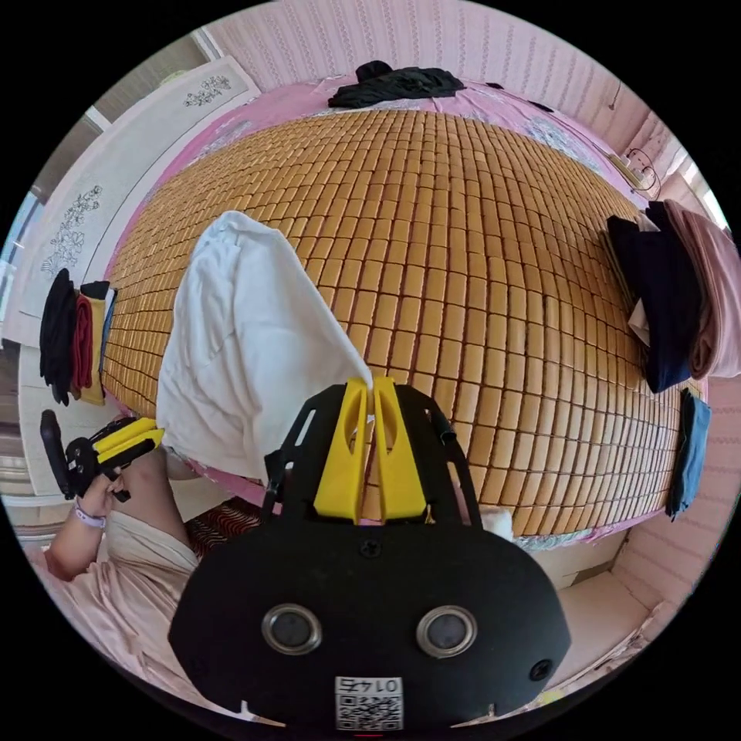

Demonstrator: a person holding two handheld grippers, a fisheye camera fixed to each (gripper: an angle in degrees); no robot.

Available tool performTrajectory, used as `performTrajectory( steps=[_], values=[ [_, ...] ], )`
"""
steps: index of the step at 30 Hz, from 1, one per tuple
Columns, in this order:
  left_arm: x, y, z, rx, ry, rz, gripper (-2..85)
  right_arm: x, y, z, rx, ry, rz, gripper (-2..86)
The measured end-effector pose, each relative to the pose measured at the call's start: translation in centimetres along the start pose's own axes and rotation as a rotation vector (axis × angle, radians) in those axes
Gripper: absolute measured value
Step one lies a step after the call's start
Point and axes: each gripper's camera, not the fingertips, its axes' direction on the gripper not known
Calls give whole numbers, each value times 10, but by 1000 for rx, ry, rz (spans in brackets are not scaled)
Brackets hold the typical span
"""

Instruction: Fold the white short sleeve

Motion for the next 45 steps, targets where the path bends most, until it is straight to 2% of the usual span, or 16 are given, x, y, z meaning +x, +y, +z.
performTrajectory(
  steps=[4,6,8,13,15,18,25,29,32,37,40,43,45],
  values=[
    [2,15,-25,32,38,-6,-8,35,37,-61,141,-250,45,-6],
    [4,23,-45,81,43,5,-9,61,64,-105,275,-463,93,-5],
    [1,32,-73,157,82,-3,-9,75,81,-135,342,-532,105,-3],
    [-24,67,-192,504,231,-74,-10,81,115,-216,490,-589,16,1],
    [-30,78,-237,612,230,-66,-10,81,130,-264,588,-610,-31,1],
    [-26,98,-317,769,129,-7,-10,79,152,-330,729,-618,-85,1],
    [1,171,-482,1152,66,75,-10,56,222,-471,1045,-591,-260,1],
    [30,212,-529,1263,22,135,-10,36,261,-525,1124,-491,-333,1],
    [45,244,-555,1317,26,148,-10,30,292,-557,1191,-513,-401,0],
    [71,299,-612,1497,-71,219,-10,15,332,-614,1291,-562,-547,-1],
    [79,302,-638,1532,-145,227,-10,0,339,-644,1318,-532,-621,-2],
    [74,275,-644,1481,-149,203,-10,-13,316,-652,1280,-392,-590,-3],
    [65,244,-635,1391,-150,165,-10,-15,267,-633,1119,-306,-509,-3]
  ],
)
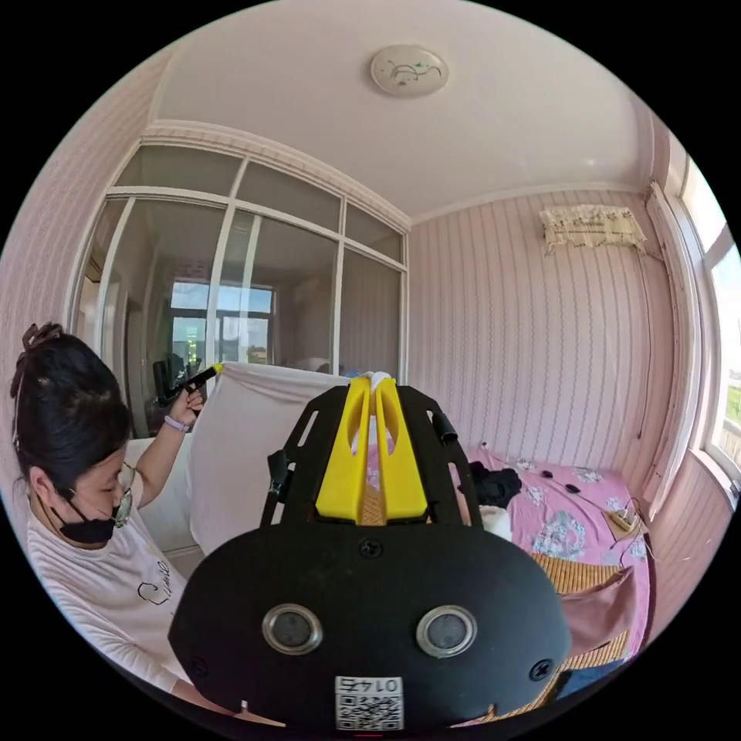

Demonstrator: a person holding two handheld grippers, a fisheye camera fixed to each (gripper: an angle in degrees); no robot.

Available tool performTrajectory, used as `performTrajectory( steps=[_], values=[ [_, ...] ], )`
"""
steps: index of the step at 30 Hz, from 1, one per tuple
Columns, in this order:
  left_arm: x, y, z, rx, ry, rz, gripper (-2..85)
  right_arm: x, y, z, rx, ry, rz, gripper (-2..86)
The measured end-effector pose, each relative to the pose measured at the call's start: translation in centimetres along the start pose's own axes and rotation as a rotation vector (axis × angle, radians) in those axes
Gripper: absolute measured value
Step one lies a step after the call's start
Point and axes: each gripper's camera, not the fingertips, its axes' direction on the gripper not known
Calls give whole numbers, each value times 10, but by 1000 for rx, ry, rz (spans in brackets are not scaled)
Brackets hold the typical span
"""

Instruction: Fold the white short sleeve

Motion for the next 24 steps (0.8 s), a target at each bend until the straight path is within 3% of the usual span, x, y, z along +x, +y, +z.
performTrajectory(
  steps=[5,8,11,15,17,20,24],
  values=[
    [-23,57,121,-335,-86,-97,-10,75,56,128,-406,100,205,-3],
    [-26,95,187,-461,-164,-145,-10,115,92,186,-501,97,364,-3],
    [-29,99,227,-447,-222,-208,-10,137,77,207,-445,167,371,-3],
    [-27,53,241,-251,-243,-198,-10,144,19,178,-64,106,311,-3],
    [-28,42,244,-211,-228,-177,-10,143,12,171,5,86,264,-3],
    [-28,57,250,-207,-205,-154,-10,140,34,171,6,54,189,-3],
    [-30,131,273,-363,-149,-149,-10,148,124,182,-152,53,207,-3]
  ],
)
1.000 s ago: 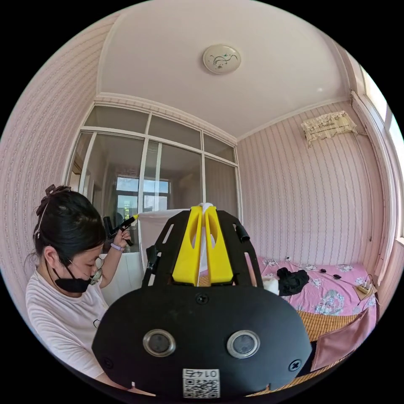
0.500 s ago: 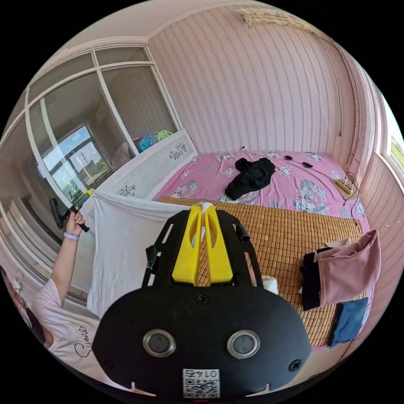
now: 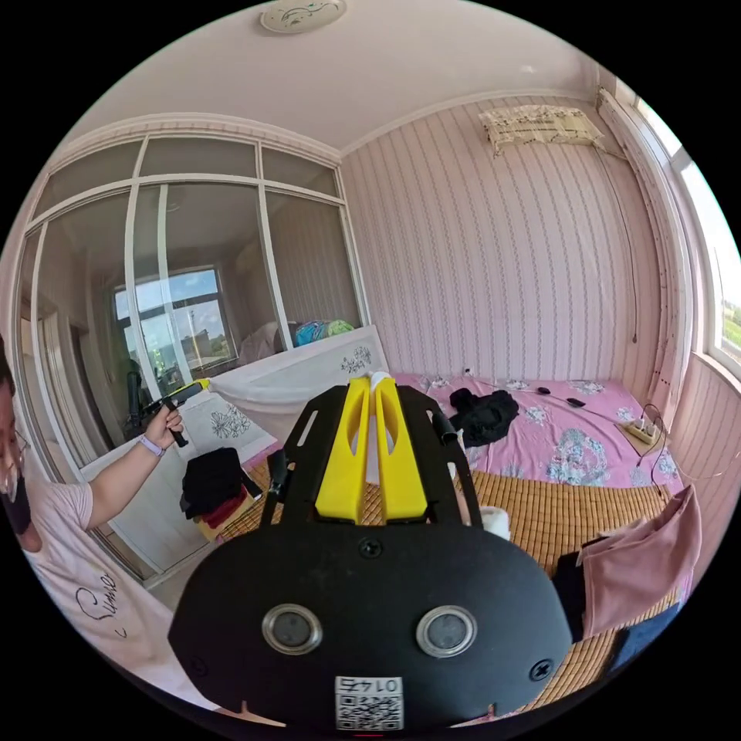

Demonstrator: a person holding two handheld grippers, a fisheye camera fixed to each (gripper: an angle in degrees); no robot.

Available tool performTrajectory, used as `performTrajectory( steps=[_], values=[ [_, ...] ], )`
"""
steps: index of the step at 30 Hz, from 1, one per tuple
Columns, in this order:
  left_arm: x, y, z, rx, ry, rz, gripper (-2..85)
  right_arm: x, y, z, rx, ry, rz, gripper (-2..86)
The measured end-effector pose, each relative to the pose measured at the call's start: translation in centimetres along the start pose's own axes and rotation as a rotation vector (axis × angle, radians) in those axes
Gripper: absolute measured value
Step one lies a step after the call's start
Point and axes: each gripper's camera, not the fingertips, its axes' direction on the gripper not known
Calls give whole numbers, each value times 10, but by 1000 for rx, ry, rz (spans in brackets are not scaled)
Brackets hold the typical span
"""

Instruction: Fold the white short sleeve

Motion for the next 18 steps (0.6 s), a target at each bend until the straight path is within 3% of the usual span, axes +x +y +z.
performTrajectory(
  steps=[9,18],
  values=[
    [-4,189,140,-578,63,13,-10,95,221,86,-423,68,424,-3],
    [-1,286,230,-945,86,-39,-10,136,312,136,-735,132,607,-3]
  ],
)
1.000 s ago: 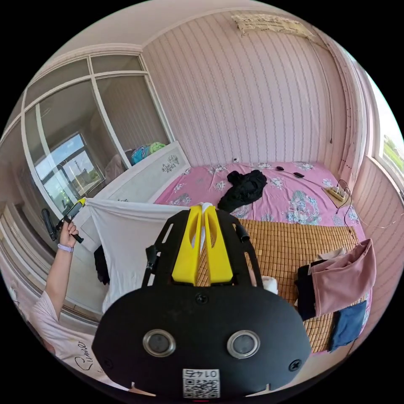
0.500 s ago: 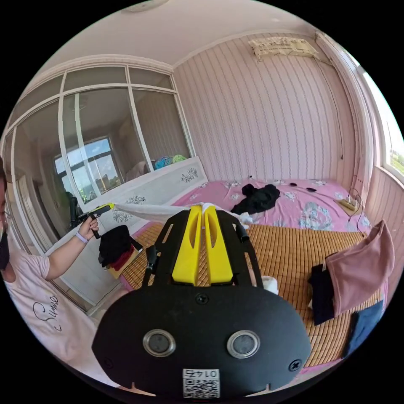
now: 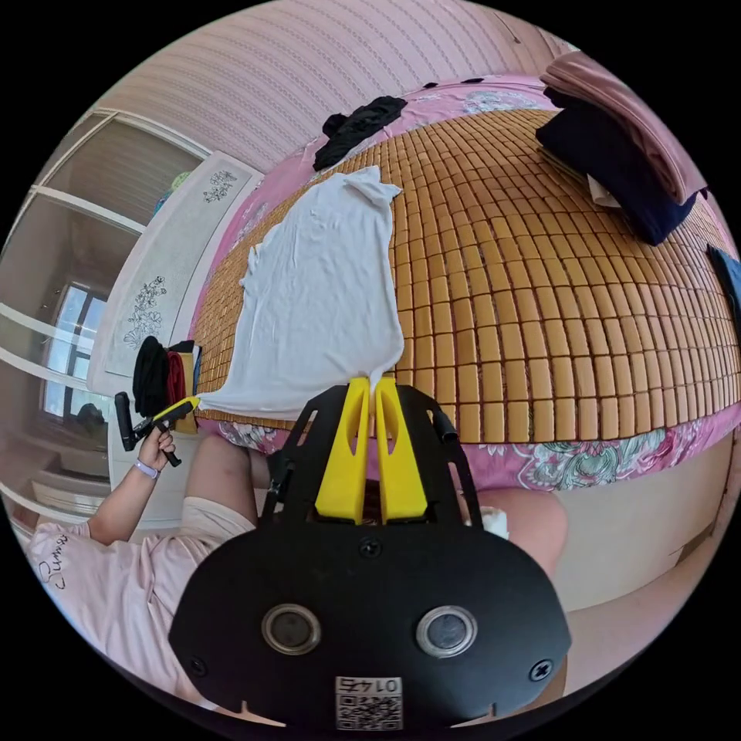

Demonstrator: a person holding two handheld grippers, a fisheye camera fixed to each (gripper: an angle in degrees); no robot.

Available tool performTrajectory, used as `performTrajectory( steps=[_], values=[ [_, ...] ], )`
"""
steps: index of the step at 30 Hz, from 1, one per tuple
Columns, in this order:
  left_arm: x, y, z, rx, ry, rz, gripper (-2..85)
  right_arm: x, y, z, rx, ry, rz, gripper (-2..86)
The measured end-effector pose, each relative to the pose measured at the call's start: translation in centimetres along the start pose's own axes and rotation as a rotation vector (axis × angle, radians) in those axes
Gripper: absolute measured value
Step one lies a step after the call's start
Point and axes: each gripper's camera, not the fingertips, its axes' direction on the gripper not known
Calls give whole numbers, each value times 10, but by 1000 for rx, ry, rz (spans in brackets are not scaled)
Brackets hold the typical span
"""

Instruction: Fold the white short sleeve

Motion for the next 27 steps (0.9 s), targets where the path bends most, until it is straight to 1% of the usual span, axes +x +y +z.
performTrajectory(
  steps=[5,9,11,12,16,20,22,27],
  values=[
    [-7,-12,16,-76,12,26,-9,7,-5,11,-94,17,-32,-3],
    [-17,-19,27,-123,105,20,-6,7,-12,21,-153,71,-68,3],
    [-22,-22,28,-109,121,4,0,9,-17,23,-150,132,-61,9],
    [-26,-25,26,-90,91,-9,11,10,-21,24,-153,165,-59,14],
    [-39,-44,14,-15,65,-14,39,6,-42,21,-92,199,-98,47],
    [-39,-80,11,39,73,38,44,-2,-87,21,-4,211,-150,60],
    [-31,-115,20,56,93,90,48,-4,-115,27,21,220,-173,63],
    [3,-207,60,58,153,239,55,-5,-224,69,40,265,-250,72]
  ],
)
